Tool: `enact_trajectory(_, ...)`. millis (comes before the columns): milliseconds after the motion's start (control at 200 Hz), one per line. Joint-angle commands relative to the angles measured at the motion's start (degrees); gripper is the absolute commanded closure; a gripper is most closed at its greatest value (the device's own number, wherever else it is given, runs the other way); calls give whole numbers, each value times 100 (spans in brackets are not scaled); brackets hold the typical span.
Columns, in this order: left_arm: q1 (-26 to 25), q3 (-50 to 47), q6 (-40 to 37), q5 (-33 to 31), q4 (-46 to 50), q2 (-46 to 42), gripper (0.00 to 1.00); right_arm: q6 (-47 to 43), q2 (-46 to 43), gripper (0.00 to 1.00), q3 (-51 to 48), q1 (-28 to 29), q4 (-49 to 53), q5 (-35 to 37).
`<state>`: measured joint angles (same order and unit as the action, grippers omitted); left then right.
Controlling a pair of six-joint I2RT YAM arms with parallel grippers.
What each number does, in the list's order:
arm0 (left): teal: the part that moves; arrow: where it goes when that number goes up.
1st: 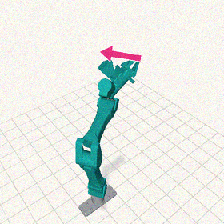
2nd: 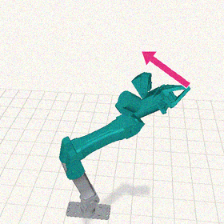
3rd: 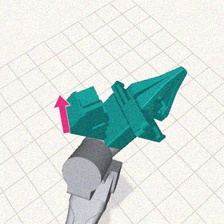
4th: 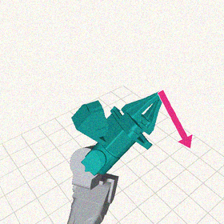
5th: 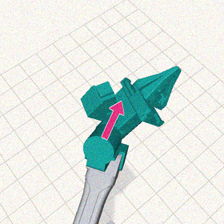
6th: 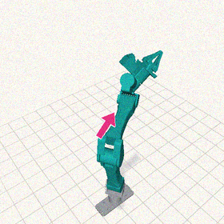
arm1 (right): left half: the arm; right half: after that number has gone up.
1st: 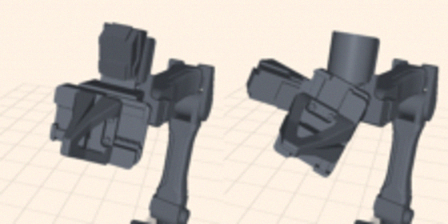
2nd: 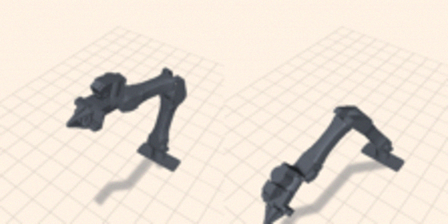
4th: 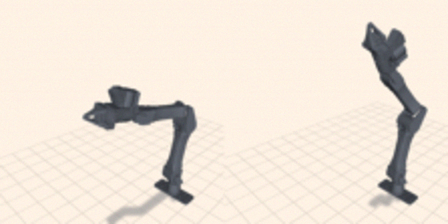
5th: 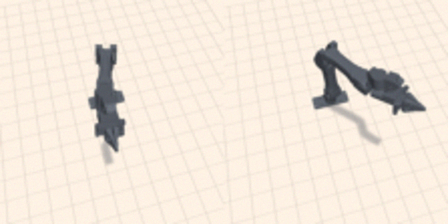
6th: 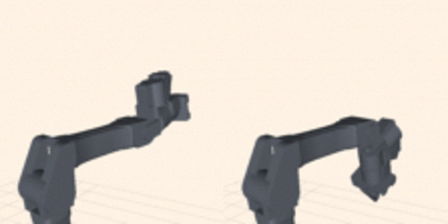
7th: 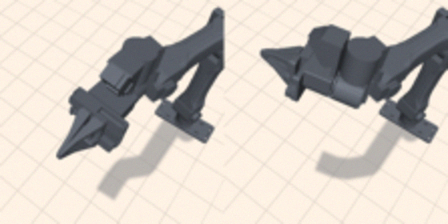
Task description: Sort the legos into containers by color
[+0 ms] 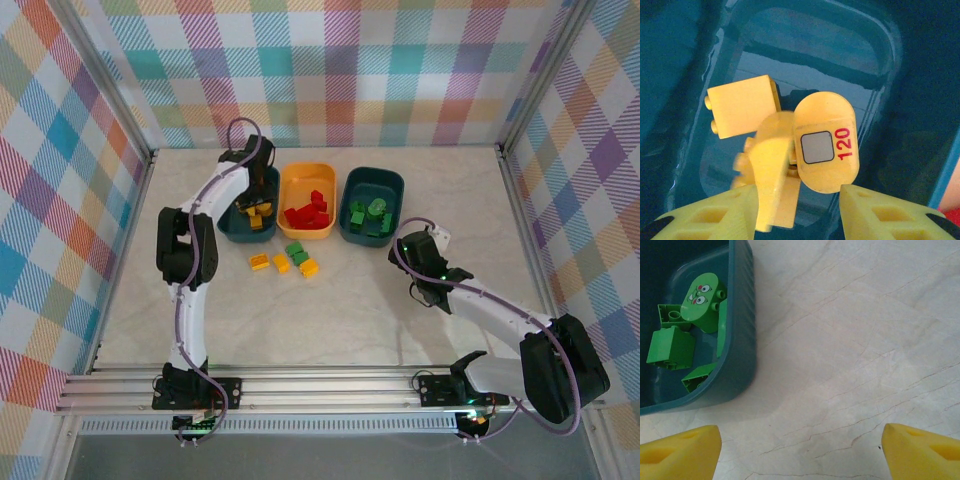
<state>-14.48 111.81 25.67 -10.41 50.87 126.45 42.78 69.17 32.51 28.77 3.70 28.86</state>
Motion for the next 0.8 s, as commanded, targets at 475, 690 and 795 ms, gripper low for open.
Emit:
enact_trajectory(475,-1039,-3957,795,82,-1359,-3126,20,-52,61,16,65,-39,-205,-361)
enact_trajectory(690,-1146,-5062,1406,-202,-1765,-3648,22,-51,88,17,79,-39,-213,-443)
enact_trajectory(795,-1136,-5063,1219,-399,-1752,-3460,22,-56,80,17,74,-39,-212,-449)
